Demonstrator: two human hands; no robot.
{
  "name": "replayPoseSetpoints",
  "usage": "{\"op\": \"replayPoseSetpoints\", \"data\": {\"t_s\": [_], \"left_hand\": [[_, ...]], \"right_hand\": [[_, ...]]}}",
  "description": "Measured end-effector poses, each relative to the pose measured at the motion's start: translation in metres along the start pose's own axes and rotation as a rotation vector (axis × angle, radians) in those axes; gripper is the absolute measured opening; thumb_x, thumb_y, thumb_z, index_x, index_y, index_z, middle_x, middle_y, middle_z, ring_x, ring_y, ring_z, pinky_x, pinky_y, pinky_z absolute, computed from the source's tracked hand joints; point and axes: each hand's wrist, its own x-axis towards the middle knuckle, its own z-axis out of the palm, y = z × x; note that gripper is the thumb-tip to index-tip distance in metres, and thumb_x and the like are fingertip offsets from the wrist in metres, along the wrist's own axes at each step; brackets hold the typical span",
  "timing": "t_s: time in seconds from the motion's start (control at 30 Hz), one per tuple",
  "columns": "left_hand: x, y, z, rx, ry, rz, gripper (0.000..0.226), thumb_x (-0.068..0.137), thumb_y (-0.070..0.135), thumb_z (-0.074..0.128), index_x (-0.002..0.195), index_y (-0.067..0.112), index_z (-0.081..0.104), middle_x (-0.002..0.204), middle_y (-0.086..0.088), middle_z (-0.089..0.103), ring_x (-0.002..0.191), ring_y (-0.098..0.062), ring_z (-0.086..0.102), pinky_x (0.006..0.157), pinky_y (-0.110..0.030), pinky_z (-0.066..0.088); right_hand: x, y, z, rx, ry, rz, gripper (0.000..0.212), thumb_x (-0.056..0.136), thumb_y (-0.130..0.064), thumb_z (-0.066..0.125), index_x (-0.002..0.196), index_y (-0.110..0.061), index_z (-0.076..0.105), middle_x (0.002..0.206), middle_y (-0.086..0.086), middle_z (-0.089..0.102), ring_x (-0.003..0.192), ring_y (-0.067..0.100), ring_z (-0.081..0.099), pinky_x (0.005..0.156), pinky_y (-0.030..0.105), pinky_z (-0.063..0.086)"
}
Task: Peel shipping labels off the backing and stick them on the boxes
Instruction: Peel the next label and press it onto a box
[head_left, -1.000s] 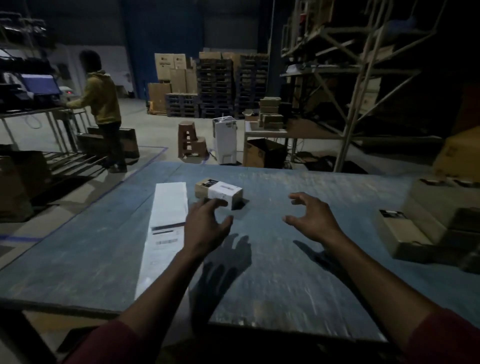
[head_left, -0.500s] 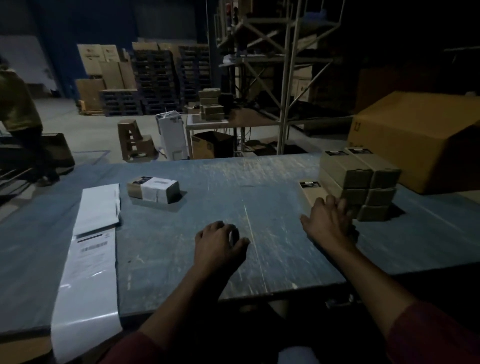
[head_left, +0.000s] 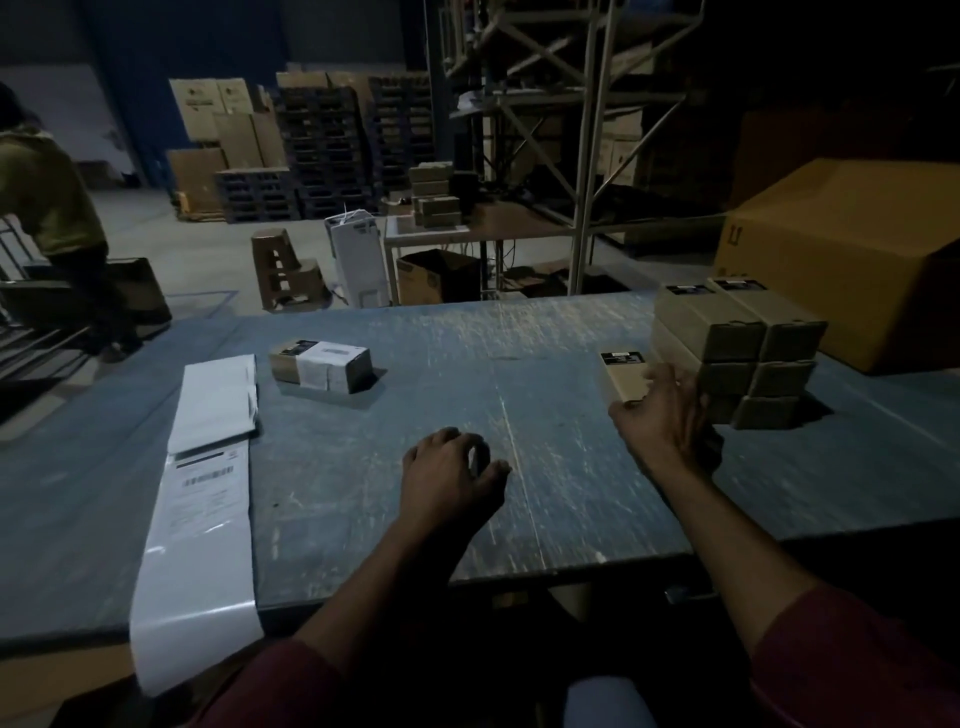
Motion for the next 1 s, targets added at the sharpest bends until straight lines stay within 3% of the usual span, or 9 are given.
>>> {"op": "replayPoseSetpoints", "data": {"t_s": [0.1, 0.2, 0.3, 0.43, 0.53, 0.67, 0.77, 0.9, 1.0], "left_hand": [[0.004, -0.006, -0.006, -0.221, -0.02, -0.107, 0.051, 0.085, 0.053, 0.069, 0.126, 0.024, 0.07, 0.125, -0.005, 0.068, 0.118, -0.024, 0.067, 0.098, -0.042, 0.054], [0.005, -0.018, -0.019, -0.397, -0.024, -0.145, 0.056, 0.086, 0.049, 0.076, 0.132, 0.018, 0.067, 0.131, -0.008, 0.064, 0.121, -0.023, 0.067, 0.097, -0.043, 0.057], [-0.001, -0.031, -0.039, -0.341, 0.05, -0.139, 0.057, 0.087, 0.046, 0.079, 0.136, 0.021, 0.064, 0.134, -0.007, 0.063, 0.124, -0.023, 0.061, 0.1, -0.042, 0.053], [-0.013, -0.052, -0.08, -0.336, 0.223, -0.135, 0.044, 0.086, 0.034, 0.081, 0.126, 0.019, 0.071, 0.125, -0.006, 0.071, 0.11, -0.023, 0.067, 0.093, -0.04, 0.056], [-0.027, -0.075, -0.112, -0.345, 0.276, -0.175, 0.029, 0.087, 0.032, 0.078, 0.114, 0.023, 0.076, 0.112, 0.002, 0.076, 0.097, -0.012, 0.071, 0.081, -0.032, 0.058], [-0.052, -0.106, -0.147, -0.387, 0.29, -0.226, 0.022, 0.084, 0.038, 0.077, 0.102, 0.025, 0.079, 0.094, 0.012, 0.078, 0.082, -0.002, 0.073, 0.071, -0.03, 0.06], [-0.068, -0.131, -0.16, -0.365, 0.326, -0.283, 0.013, 0.087, 0.024, 0.081, 0.1, 0.024, 0.081, 0.091, 0.013, 0.078, 0.076, 0.001, 0.072, 0.069, -0.031, 0.061], [-0.085, -0.157, -0.172, -0.33, 0.354, -0.343, 0.011, 0.088, 0.023, 0.08, 0.099, 0.023, 0.081, 0.089, 0.015, 0.077, 0.076, 0.006, 0.07, 0.063, -0.011, 0.051], [-0.097, -0.176, -0.177, -0.333, 0.359, -0.391, 0.011, 0.088, 0.024, 0.08, 0.099, 0.025, 0.08, 0.089, 0.015, 0.077, 0.078, 0.005, 0.071, 0.065, -0.015, 0.05]], "right_hand": [[-0.013, -0.019, -0.002, 0.148, -0.062, -0.016, 0.062, 0.078, -0.023, 0.082, 0.135, -0.01, 0.063, 0.13, 0.018, 0.068, 0.119, 0.041, 0.061, 0.095, 0.04, 0.05], [-0.034, -0.043, 0.006, 0.274, -0.188, -0.06, 0.063, 0.073, -0.027, 0.085, 0.132, -0.024, 0.061, 0.123, 0.007, 0.067, 0.115, 0.033, 0.061, 0.085, 0.034, 0.052], [-0.057, -0.067, 0.023, 0.363, -0.307, -0.209, 0.063, 0.069, -0.029, 0.087, 0.124, -0.034, 0.057, 0.118, 0.0, 0.063, 0.117, 0.028, 0.057, 0.089, 0.042, 0.056], [-0.08, -0.101, 0.038, 0.433, -0.434, -0.427, 0.067, 0.068, -0.027, 0.093, 0.124, -0.034, 0.057, 0.12, -0.005, 0.065, 0.118, 0.022, 0.057, 0.089, 0.038, 0.054], [-0.092, -0.119, 0.046, 0.491, -0.545, -0.554, 0.068, 0.069, -0.023, 0.095, 0.126, -0.028, 0.058, 0.125, -0.006, 0.066, 0.116, 0.015, 0.06, 0.084, 0.034, 0.055], [-0.103, -0.13, 0.063, 0.522, -0.673, -0.619, 0.068, 0.068, -0.013, 0.096, 0.124, -0.025, 0.061, 0.127, -0.009, 0.066, 0.117, 0.006, 0.061, 0.071, 0.012, 0.05], [-0.102, -0.131, 0.074, 0.52, -0.734, -0.624, 0.065, 0.067, -0.008, 0.096, 0.119, -0.028, 0.062, 0.125, -0.009, 0.066, 0.118, 0.008, 0.061, 0.072, 0.017, 0.05], [-0.094, -0.131, 0.077, 0.455, -0.827, -0.6, 0.055, 0.073, -0.007, 0.093, 0.116, -0.03, 0.067, 0.122, -0.013, 0.064, 0.113, 0.022, 0.064, 0.082, 0.039, 0.059], [-0.094, -0.141, 0.067, 0.292, -0.845, -0.72, 0.049, 0.067, -0.034, 0.094, 0.108, -0.04, 0.068, 0.129, -0.007, 0.066, 0.123, 0.023, 0.061, 0.092, 0.033, 0.049]]}}
